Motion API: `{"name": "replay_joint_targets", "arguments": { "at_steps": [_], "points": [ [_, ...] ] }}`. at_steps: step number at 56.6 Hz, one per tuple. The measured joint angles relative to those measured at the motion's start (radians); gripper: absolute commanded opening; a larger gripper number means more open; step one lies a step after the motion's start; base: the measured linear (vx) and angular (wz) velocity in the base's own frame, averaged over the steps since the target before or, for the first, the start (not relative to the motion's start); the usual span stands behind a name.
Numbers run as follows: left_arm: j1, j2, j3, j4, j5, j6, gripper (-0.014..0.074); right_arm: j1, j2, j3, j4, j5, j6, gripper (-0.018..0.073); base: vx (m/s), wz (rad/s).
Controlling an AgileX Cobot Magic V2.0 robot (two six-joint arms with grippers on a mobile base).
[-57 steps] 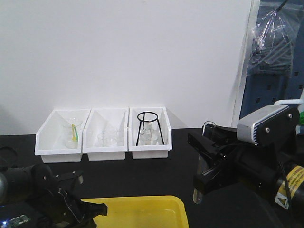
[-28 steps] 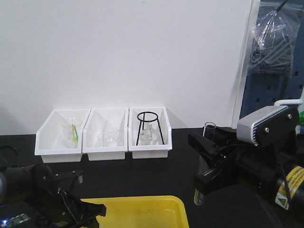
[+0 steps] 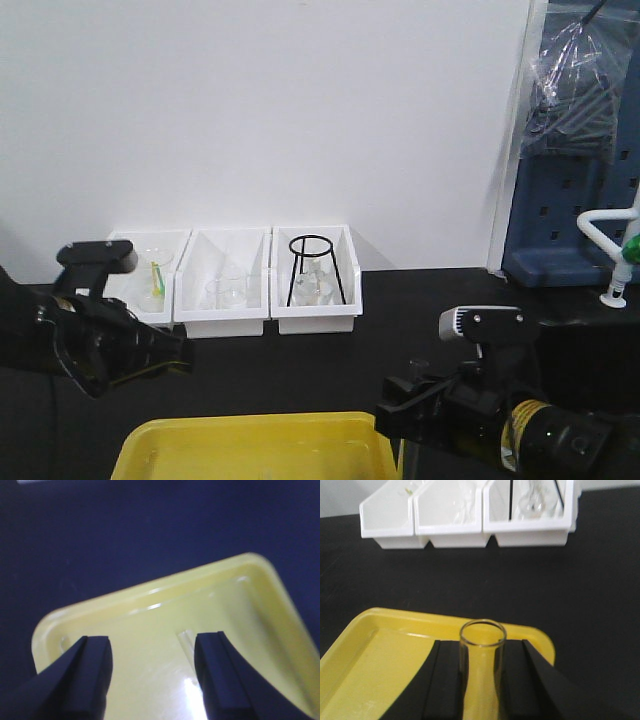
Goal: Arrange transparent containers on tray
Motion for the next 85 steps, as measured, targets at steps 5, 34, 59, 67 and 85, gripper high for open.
{"name": "replay_joint_targets", "arguments": {
  "at_steps": [5, 34, 59, 67, 85],
  "points": [
    [0.000, -0.084, 0.000, 0.000, -0.019, 0.002, 0.0485, 0.000, 0.087, -0.001, -0.117, -0.116, 0.142, -0.0011, 0.00, 0.00],
    [0.000, -0.149, 0.000, -0.002, 0.006, -0.001, 0.0485, 0.000, 0.341, -0.082, -0.276, -0.271, 0.345, -0.0011, 0.00, 0.00],
    [0.000, -0.149, 0.000, -0.003, 0.030, -0.001, 0.0485, 0.000, 0.507, -0.140, -0.171, -0.277, 0.350, -0.0011, 0.00, 0.00],
    [0.000, -0.149, 0.000, -0.003, 0.030, -0.001, 0.0485, 0.000, 0.537, -0.140, -0.162, -0.277, 0.342, -0.0005, 0.00, 0.00],
    [0.000, -0.149, 0.000, -0.003, 0.036, -0.001, 0.0485, 0.000, 0.537, -0.140, -0.148, -0.277, 0.304, 0.0165, 0.00, 0.00]
  ]
}}
